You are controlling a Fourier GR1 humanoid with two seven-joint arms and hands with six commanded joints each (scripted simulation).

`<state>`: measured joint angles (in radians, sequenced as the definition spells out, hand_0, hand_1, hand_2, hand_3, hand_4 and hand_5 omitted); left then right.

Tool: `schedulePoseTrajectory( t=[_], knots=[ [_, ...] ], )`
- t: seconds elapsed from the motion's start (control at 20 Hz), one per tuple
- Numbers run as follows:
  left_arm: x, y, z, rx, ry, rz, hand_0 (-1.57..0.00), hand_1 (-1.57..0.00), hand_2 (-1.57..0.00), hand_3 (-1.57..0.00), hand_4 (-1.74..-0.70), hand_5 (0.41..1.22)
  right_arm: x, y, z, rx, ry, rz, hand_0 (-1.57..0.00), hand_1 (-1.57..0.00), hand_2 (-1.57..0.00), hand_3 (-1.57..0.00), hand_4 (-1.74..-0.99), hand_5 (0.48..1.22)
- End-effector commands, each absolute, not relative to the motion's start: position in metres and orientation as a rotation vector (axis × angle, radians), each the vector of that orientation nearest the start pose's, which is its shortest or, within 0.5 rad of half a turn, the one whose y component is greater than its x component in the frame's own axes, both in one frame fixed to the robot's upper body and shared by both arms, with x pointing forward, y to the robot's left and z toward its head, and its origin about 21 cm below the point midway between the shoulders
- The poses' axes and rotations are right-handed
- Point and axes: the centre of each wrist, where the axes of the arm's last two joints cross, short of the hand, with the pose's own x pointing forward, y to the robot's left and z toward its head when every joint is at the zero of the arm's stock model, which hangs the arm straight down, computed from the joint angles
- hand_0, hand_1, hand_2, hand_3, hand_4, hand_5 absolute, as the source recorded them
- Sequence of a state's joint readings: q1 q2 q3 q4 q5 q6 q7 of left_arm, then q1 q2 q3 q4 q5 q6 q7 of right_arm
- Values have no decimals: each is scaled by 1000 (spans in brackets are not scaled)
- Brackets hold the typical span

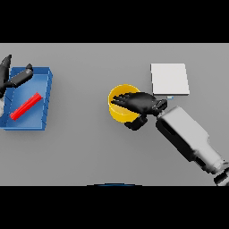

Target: Pick up the red beaker and tilt it to pour out 1 green nut into yellow bowl. Pick up the yellow bowl and place it on the metallic measuring scale.

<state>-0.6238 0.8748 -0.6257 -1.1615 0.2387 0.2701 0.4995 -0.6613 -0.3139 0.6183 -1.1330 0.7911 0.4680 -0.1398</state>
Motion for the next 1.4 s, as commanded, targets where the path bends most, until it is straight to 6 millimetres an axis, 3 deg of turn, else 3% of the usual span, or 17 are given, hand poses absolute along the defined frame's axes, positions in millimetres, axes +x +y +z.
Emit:
schedulePoseTrajectory(
  t=[0.0, 0.15, 0.25, 0.35, 0.45, 0.55, 0.65, 0.8, 1.0, 1.15, 1.35],
  knots=[
    [357, 323, 112, 735, -1079, -531, 1, 1, 1, 1, -793, 729, 353, -129, 47, -289, -1227, 1957, 1, 1, -4, -11, -1308, 729],
    [355, 321, 112, 732, -1091, -536, 1, 1, 1, 1, -792, 723, 352, -132, 45, -308, -1197, 1970, -93, -107, -133, -160, -1362, 820],
    [354, 324, 112, 734, -1088, -533, 1, 1, 1, 1, -793, 723, 351, -132, 45, -295, -1194, 2000, -508, -437, -388, -359, -1425, 964],
    [355, 320, 116, 733, -1088, -532, 1, 1, 1, 1, -796, 726, 353, -133, 46, -264, -1169, 2007, -891, -846, -814, -594, -1534, 1057],
    [355, 321, 116, 732, -1078, -532, 1, 1, 1, 1, -799, 728, 353, -135, 48, -235, -1142, 2021, -1136, -1107, -1086, -867, -1604, 1116],
    [353, 323, 112, 732, -1080, -528, 1, 1, 1, 1, -799, 727, 353, -134, 49, -236, -1135, 2017, -1292, -1274, -1261, -1019, -1649, 1154],
    [350, 325, 113, 724, -1089, -531, 1, 1, 1, 1, -802, 725, 353, -139, 52, -230, -1131, 2012, -1393, -1381, -1314, -1142, -1682, 1178],
    [353, 321, 118, 726, -1091, -529, 1, 1, 1, 1, -806, 724, 351, -138, 52, -249, -1135, 2008, -1480, -1474, -1424, -1176, -1711, 1199],
    [353, 316, 116, 732, -1094, -542, 1, 1, 1, 1, -801, 724, 351, -145, 73, -250, -1170, 1989, -1534, -1531, -1490, -1192, -1729, 1212],
    [352, 321, 115, 734, -1083, -538, 1, 1, 1, 1, -798, 721, 353, -149, 101, -298, -1193, 1995, -1552, -1551, -1506, -1377, -1731, 1216],
    [355, 319, 117, 732, -1094, -542, 1, 1, 1, 1, -800, 722, 352, -156, 128, -389, -1205, 1967, -1563, -1563, -1544, -1308, -1724, 1219]
  ],
)
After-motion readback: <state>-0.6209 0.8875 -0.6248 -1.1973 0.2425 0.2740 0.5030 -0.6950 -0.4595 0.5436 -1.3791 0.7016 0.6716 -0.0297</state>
